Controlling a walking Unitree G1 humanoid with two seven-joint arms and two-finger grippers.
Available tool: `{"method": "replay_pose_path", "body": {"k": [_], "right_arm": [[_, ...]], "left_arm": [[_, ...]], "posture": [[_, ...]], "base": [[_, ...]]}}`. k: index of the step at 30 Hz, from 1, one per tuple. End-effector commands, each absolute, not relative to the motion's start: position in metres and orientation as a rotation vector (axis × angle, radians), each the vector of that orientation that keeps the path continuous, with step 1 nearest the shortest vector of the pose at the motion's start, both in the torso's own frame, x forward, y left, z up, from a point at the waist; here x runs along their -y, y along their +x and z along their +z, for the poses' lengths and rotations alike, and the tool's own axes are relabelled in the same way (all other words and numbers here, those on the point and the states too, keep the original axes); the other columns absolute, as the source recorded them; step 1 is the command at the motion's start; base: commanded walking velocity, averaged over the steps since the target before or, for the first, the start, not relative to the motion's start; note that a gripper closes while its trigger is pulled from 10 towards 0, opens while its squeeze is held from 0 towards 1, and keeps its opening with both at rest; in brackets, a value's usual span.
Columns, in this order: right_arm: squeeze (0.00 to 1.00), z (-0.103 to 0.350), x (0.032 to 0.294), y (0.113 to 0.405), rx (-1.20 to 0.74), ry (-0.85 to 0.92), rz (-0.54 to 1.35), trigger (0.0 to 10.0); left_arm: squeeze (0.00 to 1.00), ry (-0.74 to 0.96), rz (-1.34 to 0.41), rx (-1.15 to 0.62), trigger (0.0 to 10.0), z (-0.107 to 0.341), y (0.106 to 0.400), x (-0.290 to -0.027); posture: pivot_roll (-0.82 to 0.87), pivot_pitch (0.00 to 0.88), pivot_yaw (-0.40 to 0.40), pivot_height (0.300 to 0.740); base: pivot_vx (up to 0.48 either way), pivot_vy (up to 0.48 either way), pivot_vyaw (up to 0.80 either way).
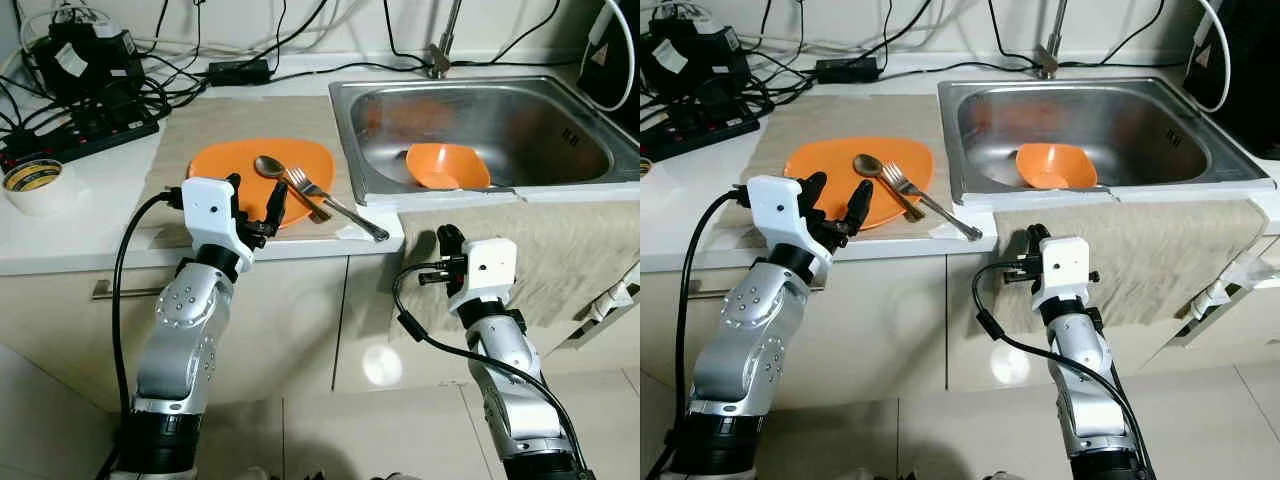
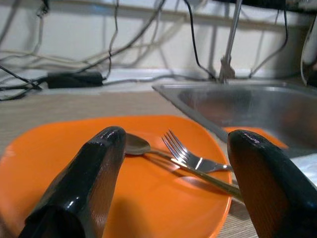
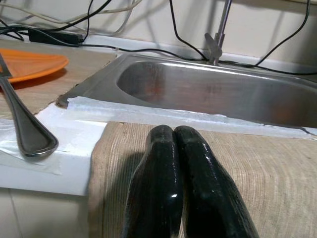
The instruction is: Kitchen organization
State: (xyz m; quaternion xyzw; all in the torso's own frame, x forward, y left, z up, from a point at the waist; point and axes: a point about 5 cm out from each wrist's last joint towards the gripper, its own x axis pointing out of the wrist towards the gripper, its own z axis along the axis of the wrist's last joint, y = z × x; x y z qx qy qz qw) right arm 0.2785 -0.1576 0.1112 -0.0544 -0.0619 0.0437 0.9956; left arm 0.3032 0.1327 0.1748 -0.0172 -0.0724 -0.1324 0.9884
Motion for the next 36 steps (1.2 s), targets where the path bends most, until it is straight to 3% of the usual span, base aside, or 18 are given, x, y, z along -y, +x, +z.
{"method": "replay_pose_path", "body": {"k": [1, 7, 15, 22, 36], "right_arm": [[0.0, 0.116, 0.157, 0.281, 0.141, -0.109, 0.084, 10.0], [0.0, 0.116, 0.155, 0.281, 0.145, -0.105, 0.081, 10.0], [0.0, 0.115, 0.152, 0.282, 0.15, -0.099, 0.08, 10.0], [0.0, 0.116, 0.152, 0.283, 0.153, -0.1, 0.077, 10.0], [0.0, 0.115, 0.151, 0.281, 0.155, -0.101, 0.076, 10.0]], "left_arm": [[0.0, 0.001, -0.291, 0.117, 10.0, 0.175, 0.307, -0.128], [0.0, 0.053, -0.338, 0.088, 10.0, 0.189, 0.323, -0.118], [0.0, -0.008, -0.368, 0.065, 10.0, 0.206, 0.338, -0.105], [0.0, -0.047, -0.407, -0.073, 10.0, 0.214, 0.355, -0.09], [0.0, 0.013, -0.364, -0.256, 10.0, 0.198, 0.375, -0.095]], "posture": [[0.02, 0.0, 0.017, 0.74], [0.01, 0.0, 0.027, 0.74], [0.0, 0.0, 0.038, 0.74], [-0.01, 0.0, 0.045, 0.74], [-0.02, 0.0, 0.053, 0.74]], "base": [[0.0, 0.0, 0.0], [0.0, 0.0, 0.0], [0.0, 0.0, 0.0], [0.0, 0.0, 0.0], [0.0, 0.0, 0.0]]}}
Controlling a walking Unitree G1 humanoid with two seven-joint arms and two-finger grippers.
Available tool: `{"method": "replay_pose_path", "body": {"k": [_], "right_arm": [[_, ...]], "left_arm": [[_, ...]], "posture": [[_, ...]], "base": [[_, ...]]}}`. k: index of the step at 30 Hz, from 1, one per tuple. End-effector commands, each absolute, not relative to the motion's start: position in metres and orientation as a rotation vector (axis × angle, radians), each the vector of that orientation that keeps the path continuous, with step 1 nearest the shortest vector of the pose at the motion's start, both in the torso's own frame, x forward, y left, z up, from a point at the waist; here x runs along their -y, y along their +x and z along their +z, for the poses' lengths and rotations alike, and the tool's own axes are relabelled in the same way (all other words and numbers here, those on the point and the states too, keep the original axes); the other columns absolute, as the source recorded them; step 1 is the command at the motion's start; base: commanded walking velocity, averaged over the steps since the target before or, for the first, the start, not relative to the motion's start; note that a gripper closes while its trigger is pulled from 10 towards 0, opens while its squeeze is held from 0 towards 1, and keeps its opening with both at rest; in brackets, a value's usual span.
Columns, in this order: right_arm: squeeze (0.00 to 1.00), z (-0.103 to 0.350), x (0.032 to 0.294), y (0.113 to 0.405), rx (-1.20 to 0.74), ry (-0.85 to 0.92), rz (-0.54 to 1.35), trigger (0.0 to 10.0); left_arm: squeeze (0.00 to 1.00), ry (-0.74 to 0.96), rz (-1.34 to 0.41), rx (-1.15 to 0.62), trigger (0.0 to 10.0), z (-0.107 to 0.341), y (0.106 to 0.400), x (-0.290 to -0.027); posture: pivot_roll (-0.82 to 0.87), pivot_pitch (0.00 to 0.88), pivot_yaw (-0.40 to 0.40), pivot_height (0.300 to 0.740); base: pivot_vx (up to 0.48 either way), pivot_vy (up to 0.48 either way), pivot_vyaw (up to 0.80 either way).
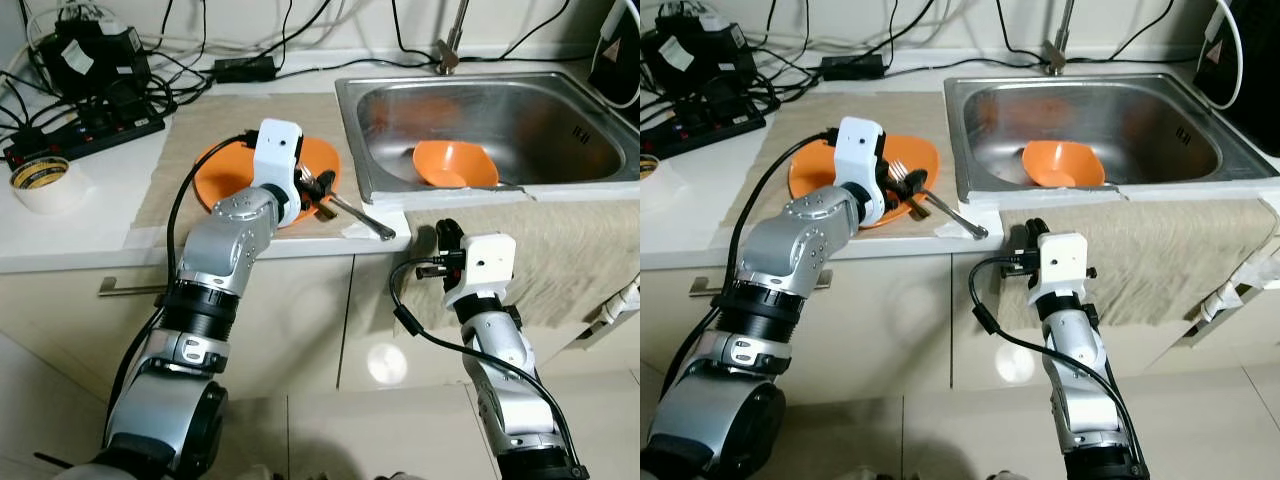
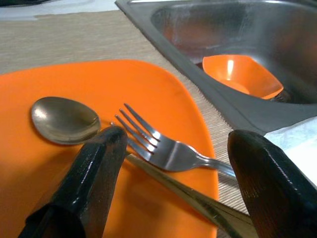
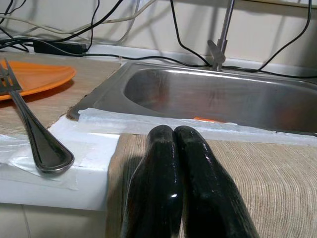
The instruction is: Kitchen organization
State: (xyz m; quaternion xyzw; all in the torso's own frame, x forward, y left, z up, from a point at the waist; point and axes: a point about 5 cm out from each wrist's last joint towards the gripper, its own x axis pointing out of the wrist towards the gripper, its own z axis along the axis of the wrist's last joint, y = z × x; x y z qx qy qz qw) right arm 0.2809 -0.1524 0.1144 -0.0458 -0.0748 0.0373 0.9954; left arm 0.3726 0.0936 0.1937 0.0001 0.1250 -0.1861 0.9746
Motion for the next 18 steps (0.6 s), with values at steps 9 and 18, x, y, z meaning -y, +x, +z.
{"method": "replay_pose_path", "body": {"k": [9, 18], "right_arm": [[0.0, 0.1132, 0.1506, 0.2787, 0.149, -0.099, 0.073, 10.0], [0.0, 0.112, 0.1502, 0.2778, 0.146, -0.097, 0.065, 10.0]], "left_arm": [[0.0, 0.068, -0.371, -0.294, 10.0, 0.1957, 0.3787, -0.0948], [0.0, 0.096, -0.398, -0.323, 10.0, 0.194, 0.3804, -0.0917]], "posture": [[-0.03, 0.0, 0.061, 0.74], [-0.03, 0.0, 0.075, 0.74]], "base": [[0.0, 0.0, 0.0], [0.0, 0.0, 0.0]]}}
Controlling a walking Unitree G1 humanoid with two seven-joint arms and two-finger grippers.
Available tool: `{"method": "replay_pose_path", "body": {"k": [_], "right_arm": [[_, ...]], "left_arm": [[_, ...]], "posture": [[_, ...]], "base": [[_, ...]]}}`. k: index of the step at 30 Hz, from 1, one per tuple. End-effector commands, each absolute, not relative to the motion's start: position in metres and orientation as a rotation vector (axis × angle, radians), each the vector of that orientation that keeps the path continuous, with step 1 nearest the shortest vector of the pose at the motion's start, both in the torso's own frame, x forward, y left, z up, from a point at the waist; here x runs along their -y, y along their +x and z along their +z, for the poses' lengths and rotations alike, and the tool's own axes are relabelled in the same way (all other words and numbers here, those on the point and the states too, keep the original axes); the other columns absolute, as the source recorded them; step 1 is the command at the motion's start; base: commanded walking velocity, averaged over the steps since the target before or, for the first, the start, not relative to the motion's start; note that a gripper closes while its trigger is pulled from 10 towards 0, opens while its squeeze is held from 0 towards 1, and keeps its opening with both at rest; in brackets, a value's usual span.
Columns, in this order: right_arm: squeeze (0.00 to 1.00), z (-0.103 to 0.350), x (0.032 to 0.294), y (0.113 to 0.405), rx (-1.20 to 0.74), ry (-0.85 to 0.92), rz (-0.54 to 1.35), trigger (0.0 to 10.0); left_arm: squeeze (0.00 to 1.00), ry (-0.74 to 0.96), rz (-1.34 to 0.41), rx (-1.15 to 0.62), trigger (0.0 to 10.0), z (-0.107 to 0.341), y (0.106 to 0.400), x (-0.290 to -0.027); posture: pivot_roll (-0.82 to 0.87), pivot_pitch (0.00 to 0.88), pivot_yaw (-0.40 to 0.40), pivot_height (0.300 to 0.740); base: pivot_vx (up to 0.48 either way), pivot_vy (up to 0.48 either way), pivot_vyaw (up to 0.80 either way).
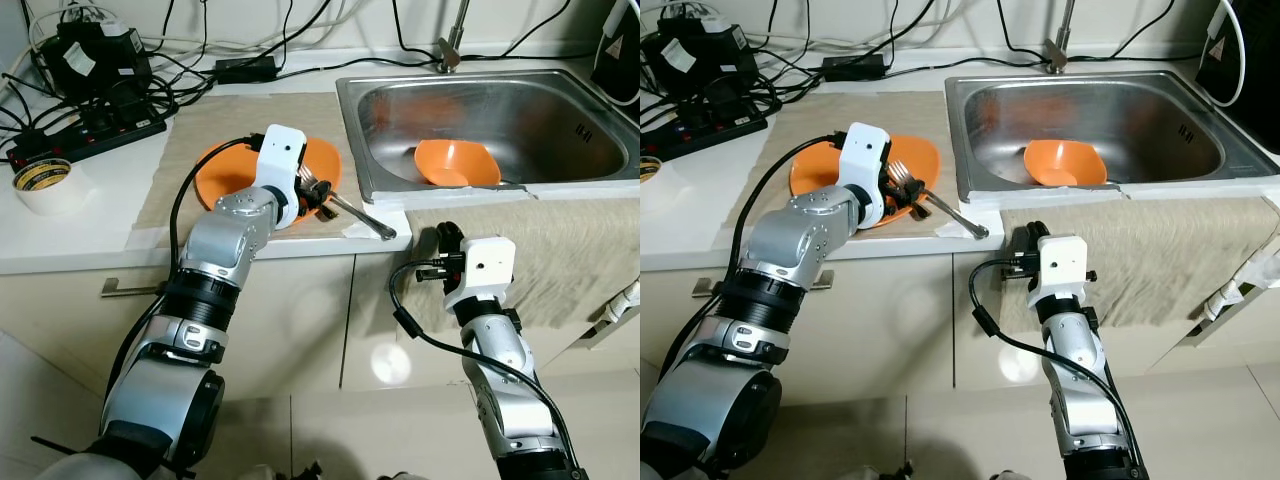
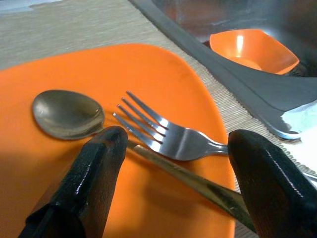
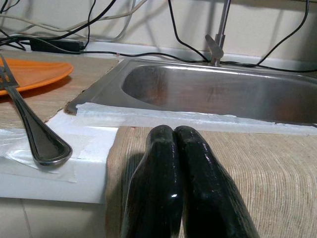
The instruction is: Kitchen organization
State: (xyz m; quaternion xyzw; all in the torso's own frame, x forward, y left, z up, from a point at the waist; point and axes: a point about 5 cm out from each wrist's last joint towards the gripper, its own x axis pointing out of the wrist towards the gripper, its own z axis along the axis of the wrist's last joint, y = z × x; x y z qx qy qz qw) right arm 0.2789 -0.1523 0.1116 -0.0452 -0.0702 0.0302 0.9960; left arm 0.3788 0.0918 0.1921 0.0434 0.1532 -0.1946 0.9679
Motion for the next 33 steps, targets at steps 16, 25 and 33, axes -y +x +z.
{"method": "replay_pose_path", "body": {"k": [16, 25, 33], "right_arm": [[0.0, 0.109, 0.144, 0.277, 0.139, -0.081, 0.059, 10.0], [0.0, 0.108, 0.143, 0.277, 0.135, -0.081, 0.063, 10.0], [0.0, 0.109, 0.145, 0.279, 0.135, -0.087, 0.061, 10.0]], "left_arm": [[0.0, 0.037, -0.411, -0.493, 10.0, 0.176, 0.378, -0.099], [0.0, -0.097, -0.402, -0.576, 10.0, 0.171, 0.379, -0.098], [0.0, -0.164, -0.376, -0.581, 0.0, 0.175, 0.383, -0.099]], "posture": [[-0.01, 0.0, 0.104, 0.74], [-0.01, 0.0, 0.104, 0.74], [-0.02, 0.0, 0.104, 0.74]], "base": [[0.0, 0.0, 0.0], [0.0, 0.0, 0.0], [0.0, 0.0, 0.0]]}}
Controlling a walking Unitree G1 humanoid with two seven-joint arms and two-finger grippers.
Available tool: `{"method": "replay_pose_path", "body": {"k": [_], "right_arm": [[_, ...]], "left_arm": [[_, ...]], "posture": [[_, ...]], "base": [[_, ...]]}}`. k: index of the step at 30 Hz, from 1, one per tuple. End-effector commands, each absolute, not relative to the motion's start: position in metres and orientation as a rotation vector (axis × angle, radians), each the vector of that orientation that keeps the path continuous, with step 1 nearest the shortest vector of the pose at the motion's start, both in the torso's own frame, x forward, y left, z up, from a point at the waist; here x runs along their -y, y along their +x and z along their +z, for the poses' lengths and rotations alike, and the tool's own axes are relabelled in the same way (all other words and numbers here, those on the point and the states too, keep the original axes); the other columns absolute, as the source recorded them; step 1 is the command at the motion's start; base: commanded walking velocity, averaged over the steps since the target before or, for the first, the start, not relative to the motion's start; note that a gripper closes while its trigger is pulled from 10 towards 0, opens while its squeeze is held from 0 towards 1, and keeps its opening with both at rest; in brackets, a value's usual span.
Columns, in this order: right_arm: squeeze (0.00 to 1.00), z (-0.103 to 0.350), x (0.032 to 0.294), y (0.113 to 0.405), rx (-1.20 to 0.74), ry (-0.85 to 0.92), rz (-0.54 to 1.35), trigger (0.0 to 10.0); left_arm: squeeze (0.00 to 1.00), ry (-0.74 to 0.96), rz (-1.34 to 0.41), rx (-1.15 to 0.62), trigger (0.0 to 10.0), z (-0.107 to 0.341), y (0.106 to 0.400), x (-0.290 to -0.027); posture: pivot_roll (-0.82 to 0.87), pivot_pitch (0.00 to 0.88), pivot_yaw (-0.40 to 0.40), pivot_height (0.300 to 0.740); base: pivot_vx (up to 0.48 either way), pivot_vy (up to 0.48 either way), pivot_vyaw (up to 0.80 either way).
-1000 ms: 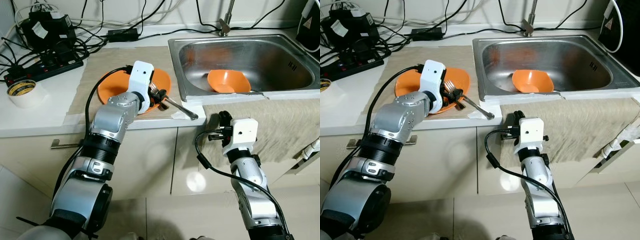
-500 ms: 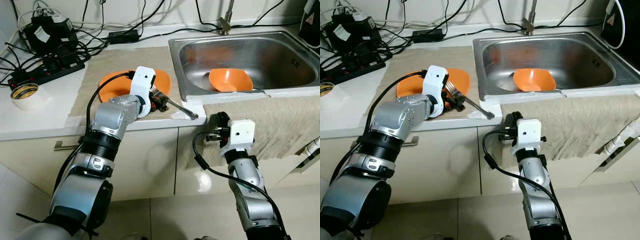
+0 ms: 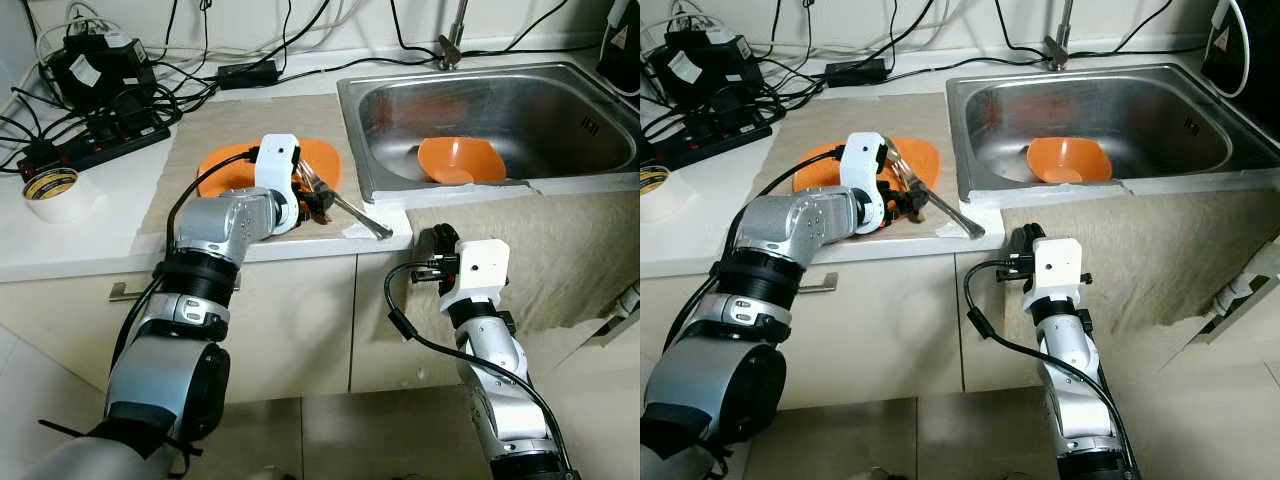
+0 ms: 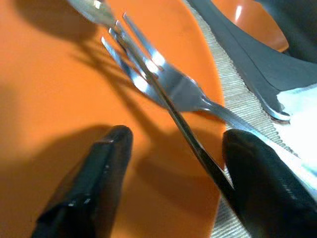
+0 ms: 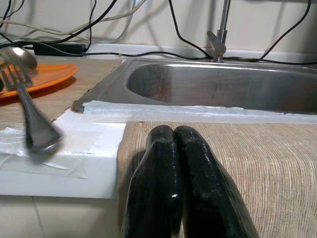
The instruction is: Kitchen organization
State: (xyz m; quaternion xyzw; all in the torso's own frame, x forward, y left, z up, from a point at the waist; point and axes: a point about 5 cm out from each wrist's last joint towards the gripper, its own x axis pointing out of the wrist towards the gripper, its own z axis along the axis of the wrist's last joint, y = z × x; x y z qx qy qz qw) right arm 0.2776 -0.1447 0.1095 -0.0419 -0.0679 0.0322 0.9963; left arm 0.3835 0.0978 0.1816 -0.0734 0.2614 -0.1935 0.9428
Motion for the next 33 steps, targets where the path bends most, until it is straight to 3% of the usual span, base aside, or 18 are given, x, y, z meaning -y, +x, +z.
{"method": "replay_pose_path", "body": {"k": [1, 21, 33], "right_arm": [[0.0, 0.109, 0.145, 0.279, 0.134, -0.088, 0.06, 10.0], [0.0, 0.108, 0.148, 0.277, 0.131, -0.097, 0.058, 10.0], [0.0, 0.108, 0.149, 0.276, 0.126, -0.098, 0.058, 10.0]], "left_arm": [[0.0, -0.171, -0.376, -0.579, 0.0, 0.176, 0.384, -0.099], [0.0, -0.251, -0.327, -0.473, 0.0, 0.178, 0.393, -0.102], [0.0, -0.194, -0.279, -0.302, 0.0, 0.21, 0.404, -0.11]], "posture": [[-0.02, 0.0, 0.104, 0.74], [-0.04, 0.0, 0.095, 0.74], [-0.03, 0.0, 0.091, 0.74]], "base": [[0.0, 0.0, 0.0], [0.0, 0.0, 0.0], [0.0, 0.0, 0.0]]}}
